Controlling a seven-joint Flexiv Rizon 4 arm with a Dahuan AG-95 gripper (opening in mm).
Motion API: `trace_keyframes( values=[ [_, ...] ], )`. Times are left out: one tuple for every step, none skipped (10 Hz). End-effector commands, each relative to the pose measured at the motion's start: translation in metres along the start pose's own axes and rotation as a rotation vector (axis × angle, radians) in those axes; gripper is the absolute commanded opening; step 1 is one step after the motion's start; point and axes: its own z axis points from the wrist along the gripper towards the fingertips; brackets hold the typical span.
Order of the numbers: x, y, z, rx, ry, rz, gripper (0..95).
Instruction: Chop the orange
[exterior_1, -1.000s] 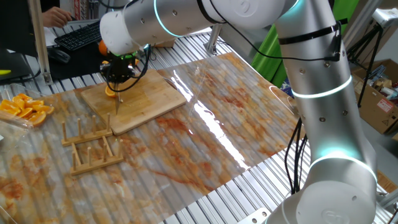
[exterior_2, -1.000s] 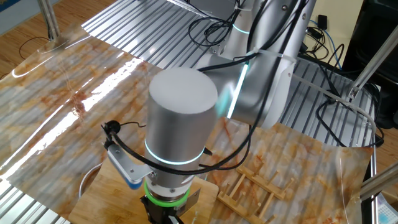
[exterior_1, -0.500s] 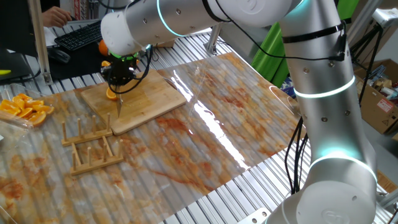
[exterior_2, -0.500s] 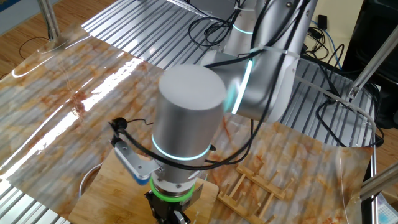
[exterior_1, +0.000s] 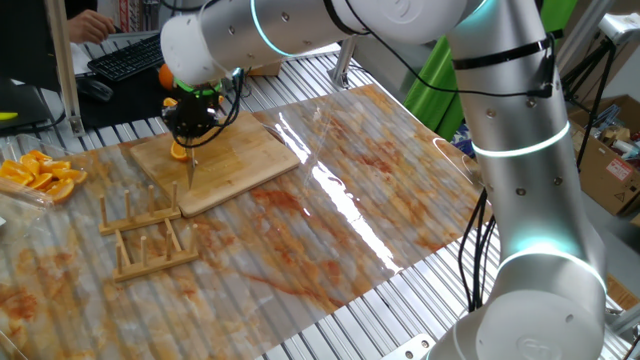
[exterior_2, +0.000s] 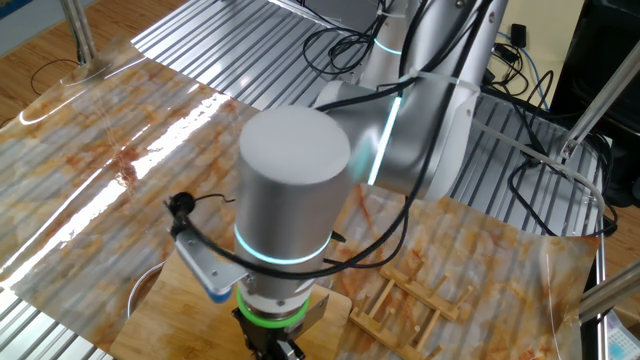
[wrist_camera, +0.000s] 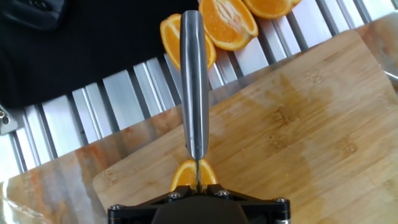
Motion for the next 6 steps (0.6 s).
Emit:
trace_keyframes(
  values=[
    [0.0011, -0.0004, 0.0218, 0.01, 0.018, 0.003, 0.0],
    [0.0011, -0.0004, 0.0218, 0.01, 0.019, 0.002, 0.0],
    [0.0011, -0.0004, 0.0218, 0.012, 0.026, 0.001, 0.0],
    [0.0011, -0.0004, 0.0218, 0.008, 0.044, 0.008, 0.0],
    [0.0011, -0.0004, 0.0218, 0.01, 0.05, 0.001, 0.0],
    [0.0011, -0.0004, 0.0218, 0.008, 0.054, -0.001, 0.0]
  ],
)
